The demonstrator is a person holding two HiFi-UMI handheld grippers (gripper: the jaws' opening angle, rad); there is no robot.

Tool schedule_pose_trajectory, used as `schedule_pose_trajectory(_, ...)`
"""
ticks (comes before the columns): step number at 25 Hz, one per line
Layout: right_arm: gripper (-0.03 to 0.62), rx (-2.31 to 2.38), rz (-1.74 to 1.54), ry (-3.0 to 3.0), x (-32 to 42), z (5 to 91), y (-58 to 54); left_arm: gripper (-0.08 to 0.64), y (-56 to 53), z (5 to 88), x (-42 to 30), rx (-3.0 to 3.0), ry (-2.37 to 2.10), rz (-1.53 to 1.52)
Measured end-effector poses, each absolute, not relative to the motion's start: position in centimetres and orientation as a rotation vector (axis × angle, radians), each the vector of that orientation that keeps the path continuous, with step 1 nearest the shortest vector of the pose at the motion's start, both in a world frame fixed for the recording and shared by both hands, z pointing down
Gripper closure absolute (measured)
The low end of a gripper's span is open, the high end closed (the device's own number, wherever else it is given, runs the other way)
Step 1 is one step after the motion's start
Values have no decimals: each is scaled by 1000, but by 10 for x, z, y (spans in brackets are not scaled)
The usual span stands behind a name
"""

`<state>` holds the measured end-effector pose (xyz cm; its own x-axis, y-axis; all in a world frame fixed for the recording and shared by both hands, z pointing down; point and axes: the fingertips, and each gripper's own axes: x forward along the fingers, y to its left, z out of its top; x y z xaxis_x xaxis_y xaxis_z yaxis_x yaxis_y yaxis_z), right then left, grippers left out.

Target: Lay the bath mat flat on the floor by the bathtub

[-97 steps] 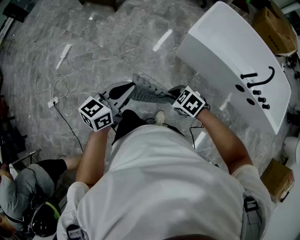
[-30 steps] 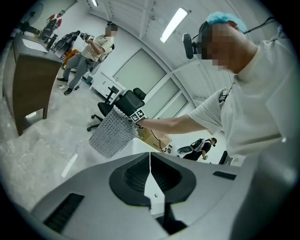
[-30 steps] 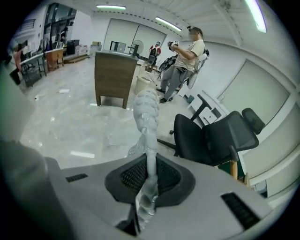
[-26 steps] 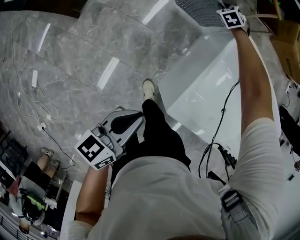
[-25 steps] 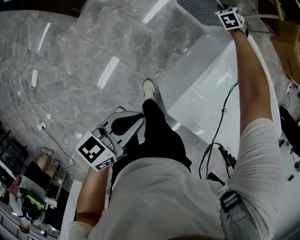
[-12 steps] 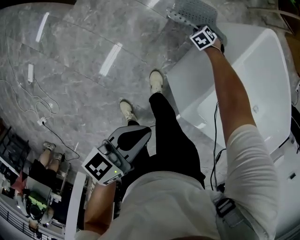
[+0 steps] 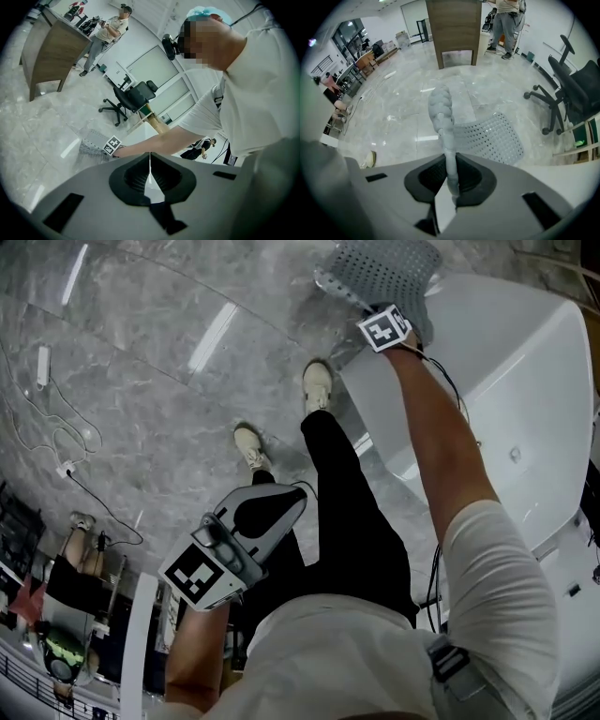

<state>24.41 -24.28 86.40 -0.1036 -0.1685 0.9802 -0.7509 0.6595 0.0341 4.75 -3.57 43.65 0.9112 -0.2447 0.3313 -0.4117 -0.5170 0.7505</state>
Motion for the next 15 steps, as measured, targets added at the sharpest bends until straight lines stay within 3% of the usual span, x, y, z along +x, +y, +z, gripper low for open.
schedule_pose_trajectory(15,511,823,733,-1671,175,926,-210,540,31,489,-9,2063,-562,181)
